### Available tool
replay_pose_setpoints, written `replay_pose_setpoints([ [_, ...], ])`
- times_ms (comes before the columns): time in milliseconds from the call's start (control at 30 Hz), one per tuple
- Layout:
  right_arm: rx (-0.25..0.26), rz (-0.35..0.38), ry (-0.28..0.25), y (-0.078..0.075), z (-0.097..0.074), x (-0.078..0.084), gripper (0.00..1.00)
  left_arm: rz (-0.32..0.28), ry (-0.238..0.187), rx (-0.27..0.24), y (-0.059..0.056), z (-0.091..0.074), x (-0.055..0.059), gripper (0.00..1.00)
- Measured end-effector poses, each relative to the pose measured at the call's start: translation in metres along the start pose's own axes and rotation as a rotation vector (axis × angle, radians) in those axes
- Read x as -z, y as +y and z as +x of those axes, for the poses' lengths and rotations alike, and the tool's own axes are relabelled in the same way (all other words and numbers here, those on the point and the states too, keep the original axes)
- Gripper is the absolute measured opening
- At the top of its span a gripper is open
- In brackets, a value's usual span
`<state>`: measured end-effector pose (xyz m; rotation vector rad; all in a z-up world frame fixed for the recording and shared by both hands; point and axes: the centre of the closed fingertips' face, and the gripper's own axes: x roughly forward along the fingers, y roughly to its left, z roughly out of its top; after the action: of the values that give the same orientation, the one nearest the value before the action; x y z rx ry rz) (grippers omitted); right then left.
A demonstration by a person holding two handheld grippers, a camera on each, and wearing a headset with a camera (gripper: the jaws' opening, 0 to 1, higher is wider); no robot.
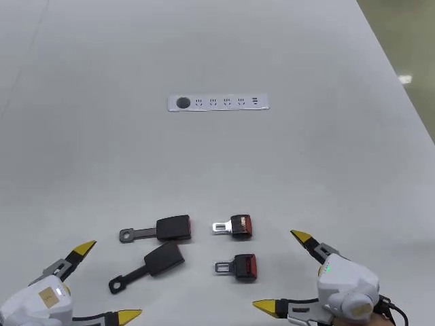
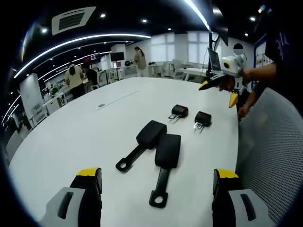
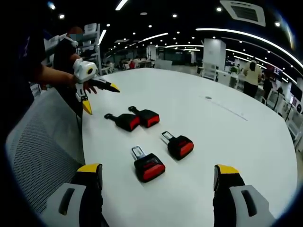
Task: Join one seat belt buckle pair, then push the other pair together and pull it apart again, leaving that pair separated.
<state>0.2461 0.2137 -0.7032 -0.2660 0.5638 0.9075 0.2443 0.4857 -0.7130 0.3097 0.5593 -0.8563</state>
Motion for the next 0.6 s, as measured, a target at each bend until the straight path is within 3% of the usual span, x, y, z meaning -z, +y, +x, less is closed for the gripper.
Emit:
replay_pose_setpoints([
  [600, -0.006, -0.009, 0.003, 0.0008, 0.0012, -0.0003, 0.99, 0.005, 0.001, 0.004, -0.0032, -0.0013, -0.0007, 1.0],
])
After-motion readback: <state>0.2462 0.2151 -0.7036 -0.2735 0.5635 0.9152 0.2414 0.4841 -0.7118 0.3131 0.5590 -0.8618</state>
